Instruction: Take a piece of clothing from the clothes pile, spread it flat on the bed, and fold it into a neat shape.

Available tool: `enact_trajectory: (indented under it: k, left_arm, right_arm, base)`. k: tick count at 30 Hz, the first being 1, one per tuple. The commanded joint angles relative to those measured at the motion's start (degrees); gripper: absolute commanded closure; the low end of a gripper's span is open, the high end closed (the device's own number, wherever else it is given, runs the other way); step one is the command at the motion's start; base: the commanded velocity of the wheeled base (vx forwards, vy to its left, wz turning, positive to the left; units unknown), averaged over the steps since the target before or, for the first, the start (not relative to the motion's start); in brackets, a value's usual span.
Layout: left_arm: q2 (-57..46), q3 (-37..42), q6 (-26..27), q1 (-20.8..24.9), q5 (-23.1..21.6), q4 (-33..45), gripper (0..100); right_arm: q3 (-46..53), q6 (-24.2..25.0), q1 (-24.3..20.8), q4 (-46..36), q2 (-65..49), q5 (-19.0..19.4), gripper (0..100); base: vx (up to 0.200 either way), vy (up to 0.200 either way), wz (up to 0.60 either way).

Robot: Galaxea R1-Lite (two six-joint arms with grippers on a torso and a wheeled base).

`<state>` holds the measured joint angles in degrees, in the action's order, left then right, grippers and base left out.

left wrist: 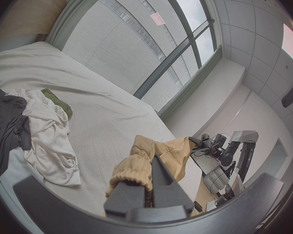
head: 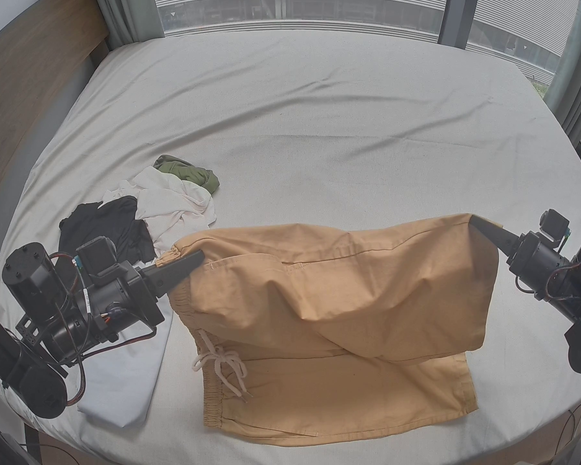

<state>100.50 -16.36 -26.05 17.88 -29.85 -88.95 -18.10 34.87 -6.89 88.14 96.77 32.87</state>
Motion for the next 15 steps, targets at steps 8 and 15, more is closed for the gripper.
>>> enact_trajectory:
  k: [8,15]
  left_arm:
    - [0.3,0.5,0.2,0.3,-0.3,-0.1,100]
    - [0.0,0.0,-0.1,-0.1,-0.3,-0.2,100]
  right_arm:
    - [-0.4,0.3,0.6,-0.1,-1.4,0.1,100]
    - [-1.1,1.6,0.8,-0.1,-2.7,-0.1,100]
  base:
    - [0.0,0.0,0.0]
    - [0.0,0.0,0.0]
